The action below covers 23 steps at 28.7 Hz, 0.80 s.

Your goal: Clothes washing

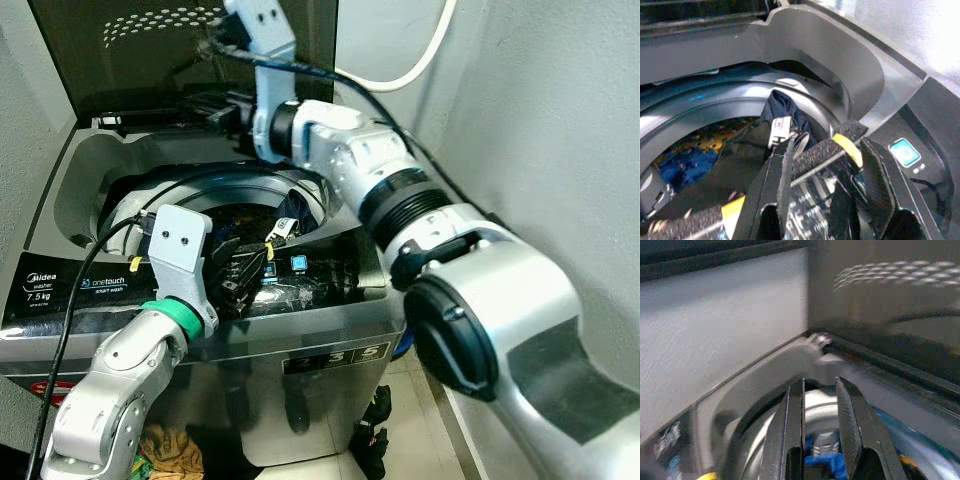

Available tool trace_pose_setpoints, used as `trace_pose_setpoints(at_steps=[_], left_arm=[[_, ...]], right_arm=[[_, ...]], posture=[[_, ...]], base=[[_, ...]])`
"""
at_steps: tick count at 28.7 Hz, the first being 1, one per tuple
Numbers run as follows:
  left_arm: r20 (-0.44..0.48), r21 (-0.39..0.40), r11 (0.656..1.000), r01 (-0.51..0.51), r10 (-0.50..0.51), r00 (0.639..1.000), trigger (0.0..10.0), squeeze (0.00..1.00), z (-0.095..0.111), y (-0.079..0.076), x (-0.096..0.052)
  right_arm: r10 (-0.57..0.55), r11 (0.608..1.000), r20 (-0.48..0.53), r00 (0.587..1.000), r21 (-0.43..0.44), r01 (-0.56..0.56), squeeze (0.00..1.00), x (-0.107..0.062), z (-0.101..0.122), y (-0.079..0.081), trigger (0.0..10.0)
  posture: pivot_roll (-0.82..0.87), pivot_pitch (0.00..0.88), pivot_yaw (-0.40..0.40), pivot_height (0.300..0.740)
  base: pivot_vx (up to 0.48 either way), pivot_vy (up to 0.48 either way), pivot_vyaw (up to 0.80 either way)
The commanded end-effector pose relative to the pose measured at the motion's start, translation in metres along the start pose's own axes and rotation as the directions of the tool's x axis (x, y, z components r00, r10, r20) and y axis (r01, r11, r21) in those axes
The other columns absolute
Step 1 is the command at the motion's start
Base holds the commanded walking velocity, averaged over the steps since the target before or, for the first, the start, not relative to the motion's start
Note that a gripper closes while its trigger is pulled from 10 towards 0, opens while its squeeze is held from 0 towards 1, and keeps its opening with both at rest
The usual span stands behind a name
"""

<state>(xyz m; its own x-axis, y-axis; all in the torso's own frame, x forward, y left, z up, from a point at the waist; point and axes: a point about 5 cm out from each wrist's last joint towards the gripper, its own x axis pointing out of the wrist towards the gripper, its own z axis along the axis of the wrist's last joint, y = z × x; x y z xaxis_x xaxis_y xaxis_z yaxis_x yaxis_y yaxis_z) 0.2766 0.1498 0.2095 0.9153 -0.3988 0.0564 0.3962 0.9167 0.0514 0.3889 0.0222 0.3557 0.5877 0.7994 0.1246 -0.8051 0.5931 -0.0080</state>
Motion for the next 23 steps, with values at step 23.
trace_pose_setpoints(at_steps=[23], left_arm=[[0.156,0.074,0.959,-0.272,0.258,0.953,10.0,0.0,0.038,0.022,0.023]], right_arm=[[-0.685,0.716,0.33,0.65,0.138,0.684,0.0,-0.183,-0.107,-0.075,10.0]], posture=[[0.06,0.0,0.161,0.74]], base=[[0.0,0.0,0.1]])
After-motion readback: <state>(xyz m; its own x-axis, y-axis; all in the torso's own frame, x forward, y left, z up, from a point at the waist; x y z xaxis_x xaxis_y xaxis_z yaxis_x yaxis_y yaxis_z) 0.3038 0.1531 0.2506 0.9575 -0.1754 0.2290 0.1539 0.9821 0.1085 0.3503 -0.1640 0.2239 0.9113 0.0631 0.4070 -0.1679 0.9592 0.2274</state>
